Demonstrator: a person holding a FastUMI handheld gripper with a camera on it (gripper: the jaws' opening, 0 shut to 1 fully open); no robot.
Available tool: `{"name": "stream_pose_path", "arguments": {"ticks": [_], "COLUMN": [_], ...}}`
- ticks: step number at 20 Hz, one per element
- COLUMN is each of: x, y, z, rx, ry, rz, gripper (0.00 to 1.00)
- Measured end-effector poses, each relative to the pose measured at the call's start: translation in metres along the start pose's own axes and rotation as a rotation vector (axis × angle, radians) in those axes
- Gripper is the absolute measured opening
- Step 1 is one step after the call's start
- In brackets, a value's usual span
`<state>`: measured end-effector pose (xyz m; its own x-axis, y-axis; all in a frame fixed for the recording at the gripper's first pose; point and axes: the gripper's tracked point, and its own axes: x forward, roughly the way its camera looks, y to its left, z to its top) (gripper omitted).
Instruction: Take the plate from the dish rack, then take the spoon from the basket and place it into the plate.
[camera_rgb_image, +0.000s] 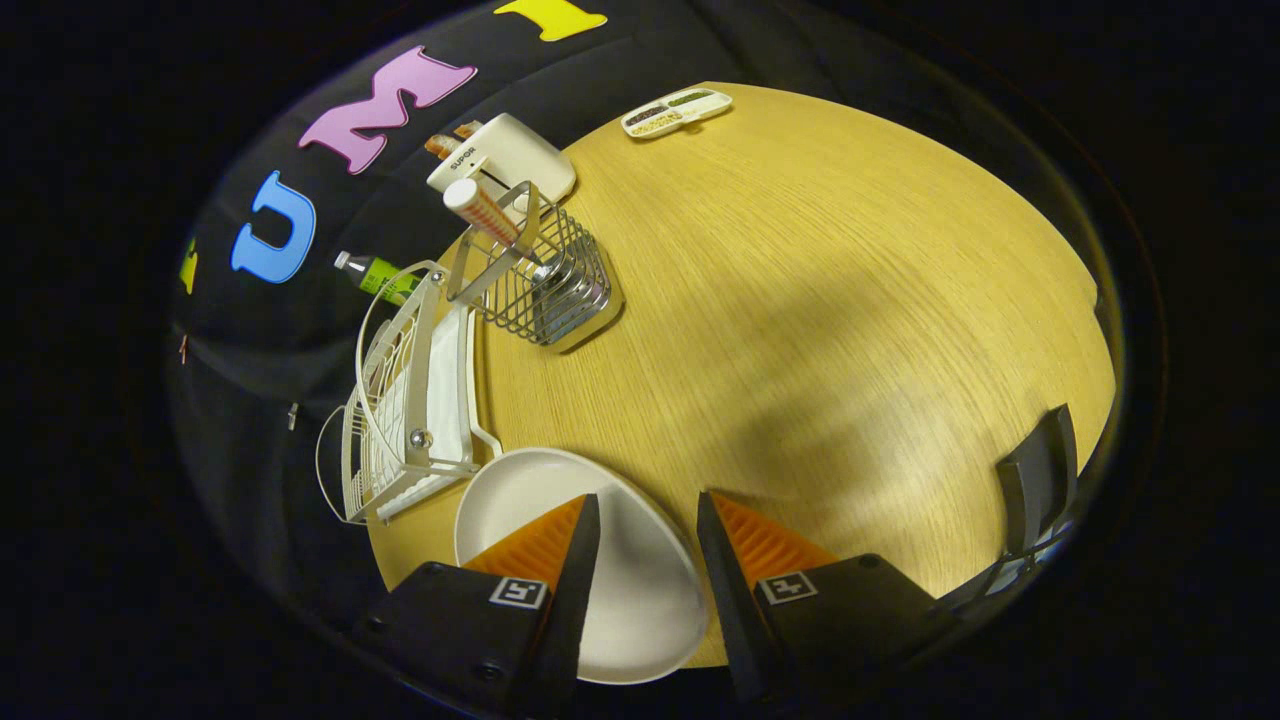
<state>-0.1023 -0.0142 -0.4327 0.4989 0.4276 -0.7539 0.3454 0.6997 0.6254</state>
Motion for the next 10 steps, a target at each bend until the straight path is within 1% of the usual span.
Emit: {"name": "stream_pose_path", "arguments": {"ticks": [1, 5, 6, 8, 10], "x": [-0.001, -0.014, -0.018, -0.03, -0.044], "y": [-0.002, 0.002, 0.006, 0.016, 0.029], "z": [0.004, 0.016, 0.018, 0.023, 0.032], "rx": [-0.004, -0.044, -0.062, -0.107, -0.161], "ry": [-0.012, -0.055, -0.063, -0.083, -0.115], "rz": [-0.013, -0.027, -0.026, -0.016, -0.004], "gripper": [0.68, 0.84, 0.85, 0.91, 0.92]}}
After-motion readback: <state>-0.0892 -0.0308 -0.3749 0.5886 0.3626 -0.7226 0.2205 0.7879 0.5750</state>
